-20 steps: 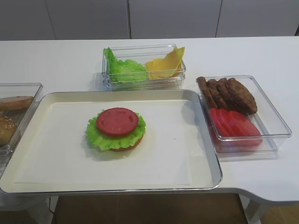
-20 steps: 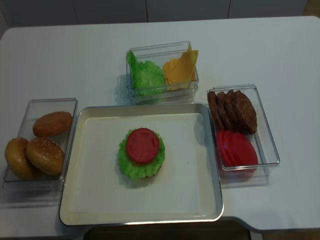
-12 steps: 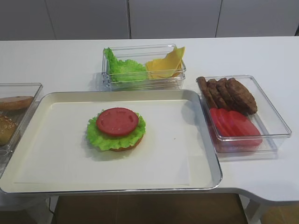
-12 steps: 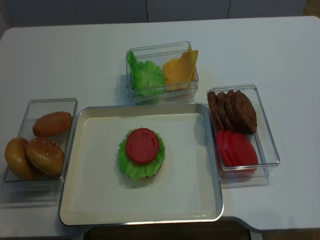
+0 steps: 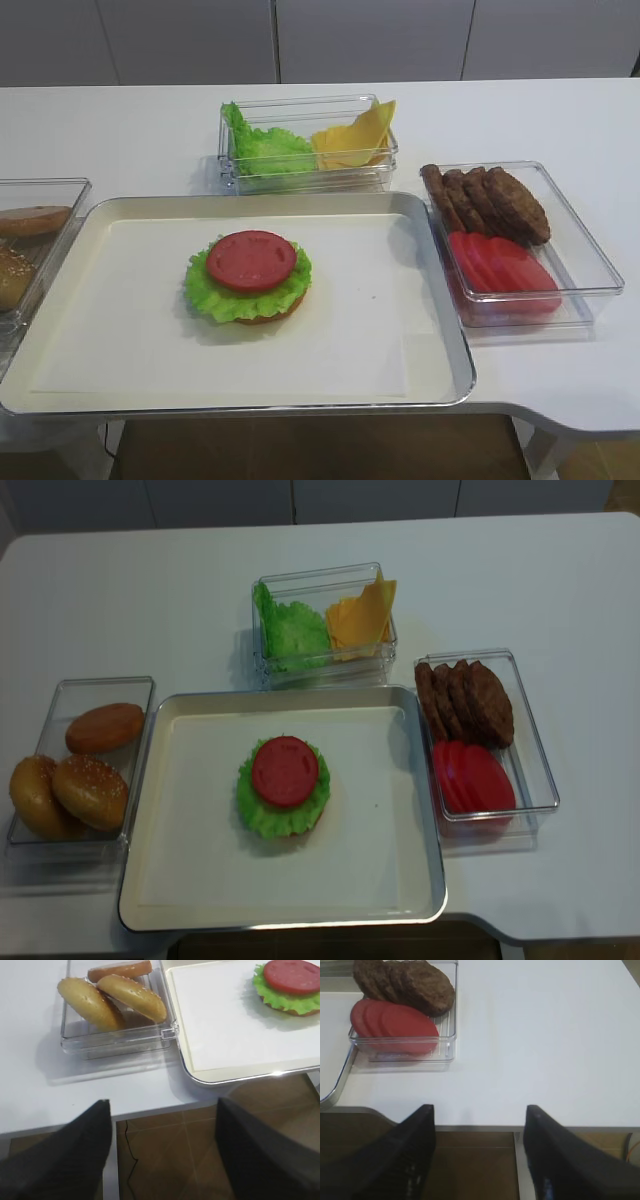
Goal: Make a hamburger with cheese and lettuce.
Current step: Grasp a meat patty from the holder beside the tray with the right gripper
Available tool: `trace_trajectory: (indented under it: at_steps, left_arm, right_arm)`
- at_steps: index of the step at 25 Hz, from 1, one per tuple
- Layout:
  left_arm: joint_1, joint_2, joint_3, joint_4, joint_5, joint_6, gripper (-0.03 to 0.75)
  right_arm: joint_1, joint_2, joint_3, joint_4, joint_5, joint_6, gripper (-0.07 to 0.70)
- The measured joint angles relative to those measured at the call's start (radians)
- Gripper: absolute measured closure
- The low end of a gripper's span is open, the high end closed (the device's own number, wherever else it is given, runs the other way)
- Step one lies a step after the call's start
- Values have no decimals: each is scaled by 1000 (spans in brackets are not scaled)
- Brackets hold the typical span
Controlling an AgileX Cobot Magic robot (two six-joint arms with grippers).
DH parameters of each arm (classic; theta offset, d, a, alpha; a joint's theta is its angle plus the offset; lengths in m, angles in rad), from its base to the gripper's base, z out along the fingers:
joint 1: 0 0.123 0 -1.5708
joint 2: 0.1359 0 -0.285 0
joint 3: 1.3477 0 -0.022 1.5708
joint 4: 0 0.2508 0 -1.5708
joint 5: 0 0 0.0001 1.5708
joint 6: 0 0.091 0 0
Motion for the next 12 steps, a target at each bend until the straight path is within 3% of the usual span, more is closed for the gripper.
trace_trajectory:
  at_steps: [12]
  left_arm:
    - [0, 0, 0, 0, 0, 0, 232]
  right_arm:
    - [0, 0, 0, 10, -2, 11, 183]
